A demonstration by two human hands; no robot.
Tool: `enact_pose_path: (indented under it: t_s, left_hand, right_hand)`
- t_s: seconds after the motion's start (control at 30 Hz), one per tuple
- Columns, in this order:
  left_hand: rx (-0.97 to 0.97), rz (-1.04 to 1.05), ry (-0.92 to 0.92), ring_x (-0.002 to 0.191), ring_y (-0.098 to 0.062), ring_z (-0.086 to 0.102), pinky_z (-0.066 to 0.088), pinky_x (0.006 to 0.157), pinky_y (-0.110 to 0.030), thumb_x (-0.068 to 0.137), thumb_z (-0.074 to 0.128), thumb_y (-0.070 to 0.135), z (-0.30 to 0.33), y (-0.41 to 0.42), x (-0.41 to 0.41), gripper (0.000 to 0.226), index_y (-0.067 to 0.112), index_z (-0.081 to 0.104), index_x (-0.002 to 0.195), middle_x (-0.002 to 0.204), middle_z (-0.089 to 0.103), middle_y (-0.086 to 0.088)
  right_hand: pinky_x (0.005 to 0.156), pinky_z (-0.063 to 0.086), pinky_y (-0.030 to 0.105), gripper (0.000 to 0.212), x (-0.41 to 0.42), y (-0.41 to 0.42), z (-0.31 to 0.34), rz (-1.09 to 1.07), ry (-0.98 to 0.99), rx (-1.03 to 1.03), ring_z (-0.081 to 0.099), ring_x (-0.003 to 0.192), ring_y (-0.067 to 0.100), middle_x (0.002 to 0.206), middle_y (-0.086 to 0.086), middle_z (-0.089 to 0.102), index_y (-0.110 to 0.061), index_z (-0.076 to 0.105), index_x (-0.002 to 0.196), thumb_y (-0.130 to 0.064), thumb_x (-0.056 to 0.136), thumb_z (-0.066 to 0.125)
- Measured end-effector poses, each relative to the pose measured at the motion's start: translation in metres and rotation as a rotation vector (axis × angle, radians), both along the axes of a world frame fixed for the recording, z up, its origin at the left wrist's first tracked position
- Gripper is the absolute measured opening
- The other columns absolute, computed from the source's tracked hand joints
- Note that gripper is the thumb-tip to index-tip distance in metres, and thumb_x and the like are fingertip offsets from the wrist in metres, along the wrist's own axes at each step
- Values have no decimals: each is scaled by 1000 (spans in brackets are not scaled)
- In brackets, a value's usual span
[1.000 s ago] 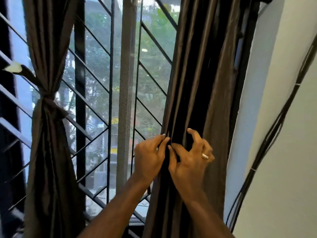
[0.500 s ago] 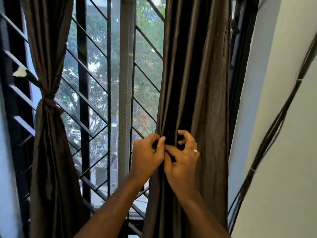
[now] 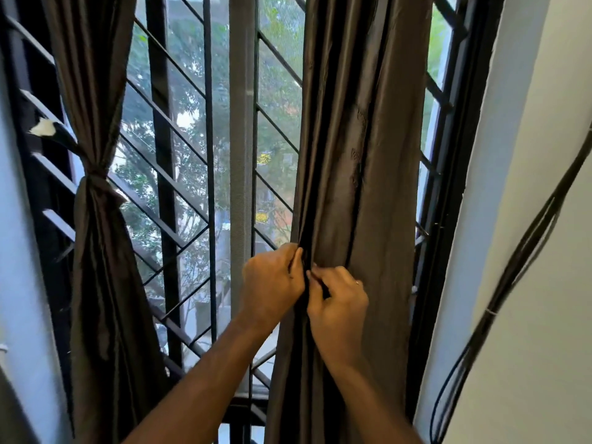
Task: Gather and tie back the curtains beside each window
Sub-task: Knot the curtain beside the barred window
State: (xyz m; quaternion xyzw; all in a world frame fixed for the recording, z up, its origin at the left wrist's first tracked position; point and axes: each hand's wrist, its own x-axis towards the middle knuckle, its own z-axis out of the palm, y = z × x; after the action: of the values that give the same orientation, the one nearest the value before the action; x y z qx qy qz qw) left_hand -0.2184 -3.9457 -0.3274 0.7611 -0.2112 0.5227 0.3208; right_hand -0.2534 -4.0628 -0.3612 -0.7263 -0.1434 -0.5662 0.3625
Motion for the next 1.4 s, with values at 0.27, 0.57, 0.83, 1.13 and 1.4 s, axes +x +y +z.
enact_pose_path:
  t_s: [0.27,0.57,0.83,1.13,1.4]
  left_hand:
    - [-14,-121,-63,45,-10,48,39,46,-28,97,50,25,-1,-5,-3,30,12,62,73,55,54,4]
    - [-10,-148,-86,43,-15,46,32,46,-25,92,58,28,7,-17,2,34,9,60,65,50,53,0]
    - [-40,-181,-80,44,-13,48,38,45,-29,95,58,27,-5,-6,14,28,9,63,74,54,55,0]
    - [-79,-181,-62,47,-15,47,35,45,-16,92,67,13,-7,-12,15,22,6,62,72,52,52,-1]
    - [-64,-179,-66,44,-15,50,39,46,-32,90,68,16,-5,-15,-1,20,7,66,73,53,57,-2]
  right_hand:
    - [71,53,41,20,14,2,-2,69,34,24,65,76,11,85,-9,68,-18,76,94,0,87,70]
    - [64,38,29,21,16,-7,-1,55,35,-17,46,65,-2,71,-26,43,-22,66,78,-4,89,66]
    - [88,49,24,22,-14,-45,-6,-46,-44,-25,60,98,11,106,-1,67,-13,77,107,-18,85,83]
    - [69,54,34,2,-11,-50,-8,-175,-37,114,62,75,18,84,0,66,-9,72,94,-7,93,72]
    - [68,51,41,11,-2,-22,-8,-94,-22,-9,62,74,22,80,2,68,-11,71,84,-7,92,67]
